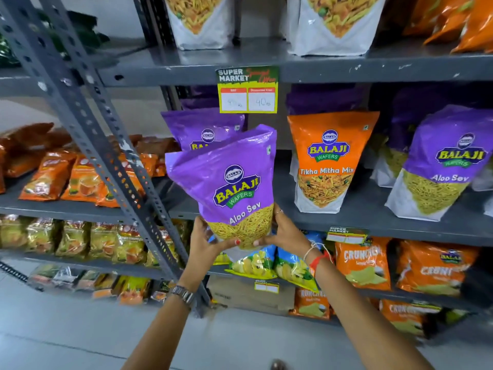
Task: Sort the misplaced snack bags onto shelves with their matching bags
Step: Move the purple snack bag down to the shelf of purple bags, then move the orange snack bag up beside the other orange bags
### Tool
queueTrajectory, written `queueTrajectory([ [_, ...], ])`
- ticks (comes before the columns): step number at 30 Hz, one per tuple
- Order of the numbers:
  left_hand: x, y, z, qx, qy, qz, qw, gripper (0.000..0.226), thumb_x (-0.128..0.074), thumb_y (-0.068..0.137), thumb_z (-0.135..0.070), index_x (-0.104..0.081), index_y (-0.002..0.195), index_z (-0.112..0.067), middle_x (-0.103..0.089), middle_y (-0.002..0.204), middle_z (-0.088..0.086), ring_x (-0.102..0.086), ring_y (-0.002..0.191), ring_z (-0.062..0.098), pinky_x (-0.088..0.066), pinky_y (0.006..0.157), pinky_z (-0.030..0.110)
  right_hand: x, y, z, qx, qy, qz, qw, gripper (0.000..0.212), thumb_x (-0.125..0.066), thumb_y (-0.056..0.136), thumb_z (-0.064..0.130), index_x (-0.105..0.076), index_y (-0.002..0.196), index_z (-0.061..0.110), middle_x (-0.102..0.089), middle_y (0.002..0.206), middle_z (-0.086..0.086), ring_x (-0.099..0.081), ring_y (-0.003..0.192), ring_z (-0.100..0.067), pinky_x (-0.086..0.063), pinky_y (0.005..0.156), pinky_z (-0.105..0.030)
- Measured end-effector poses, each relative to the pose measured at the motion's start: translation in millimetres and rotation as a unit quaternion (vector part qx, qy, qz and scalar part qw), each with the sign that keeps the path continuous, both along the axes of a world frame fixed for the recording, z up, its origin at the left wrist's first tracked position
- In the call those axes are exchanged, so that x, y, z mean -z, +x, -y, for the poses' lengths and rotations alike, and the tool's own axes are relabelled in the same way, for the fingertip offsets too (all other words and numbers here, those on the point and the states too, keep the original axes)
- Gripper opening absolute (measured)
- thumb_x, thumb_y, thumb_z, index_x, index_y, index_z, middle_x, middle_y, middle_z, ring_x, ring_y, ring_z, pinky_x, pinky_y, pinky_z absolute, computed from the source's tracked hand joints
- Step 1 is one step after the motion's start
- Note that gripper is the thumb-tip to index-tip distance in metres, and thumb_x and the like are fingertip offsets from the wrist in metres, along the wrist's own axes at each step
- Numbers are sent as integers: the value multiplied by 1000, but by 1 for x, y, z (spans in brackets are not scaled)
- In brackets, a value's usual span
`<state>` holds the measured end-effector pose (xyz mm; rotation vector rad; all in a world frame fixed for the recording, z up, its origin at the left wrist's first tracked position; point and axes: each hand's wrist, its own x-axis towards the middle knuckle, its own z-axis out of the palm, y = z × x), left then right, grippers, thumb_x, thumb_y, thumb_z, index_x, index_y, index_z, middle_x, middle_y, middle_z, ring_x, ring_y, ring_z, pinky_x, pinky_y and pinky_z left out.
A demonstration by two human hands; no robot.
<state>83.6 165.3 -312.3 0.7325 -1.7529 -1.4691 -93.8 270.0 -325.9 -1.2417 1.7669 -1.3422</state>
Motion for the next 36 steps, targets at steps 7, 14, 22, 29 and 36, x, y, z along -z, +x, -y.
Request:
queueTrajectory([
  [7, 6, -52, 27, -4, 20, -16, 1000, 66, -79, 55, 8, -44, 110, -5, -59, 105, 8, -64, 88, -1, -53, 70, 15, 7, -44, 27, 19, -5, 23, 1000, 98, -84, 55, 35, -31, 137, 29, -52, 129, 5, -50, 127, -19, -44, 107, -45],
  [14, 17, -92, 46, -18, 7, -28, 999, 60, -76, 59, 10, -42, 105, -8, -59, 97, 0, -62, 86, -1, -54, 74, 21, 19, -71, 53, 28, -20, 51, 998, 94, -84, 51, 59, -31, 127, 44, -52, 128, 7, -48, 130, -25, -40, 107, -57],
  [22, 24, -106, 34, -31, 34, -74, 996, 66, -73, 69, 1, -39, 123, -14, -55, 123, 8, -58, 112, 13, -51, 91, 26, 33, -62, 55, 104, -65, 27, 992, 90, -74, 72, 35, -24, 145, 21, -45, 143, -1, -43, 135, -18, -38, 112, -42],
  [29, 29, -109, -17, -268, -66, -88, 957, 47, -76, 71, -17, -49, 109, -24, -45, 106, -14, -48, 97, 22, -43, 85, 34, 19, -70, -4, 473, -210, -75, 852, 24, -69, 76, 13, -66, 97, 3, -63, 98, 3, -58, 88, 3, -52, 82, -32],
  [36, 27, -175, -44, 88, -70, -15, 994, 54, -62, 82, -32, -39, 130, -32, -39, 140, -3, -37, 130, 8, -35, 105, 22, 11, -143, -24, 473, -124, 10, 872, 86, -88, 55, 35, -41, 121, 4, -42, 120, -6, -44, 118, -26, -37, 96, -13],
])
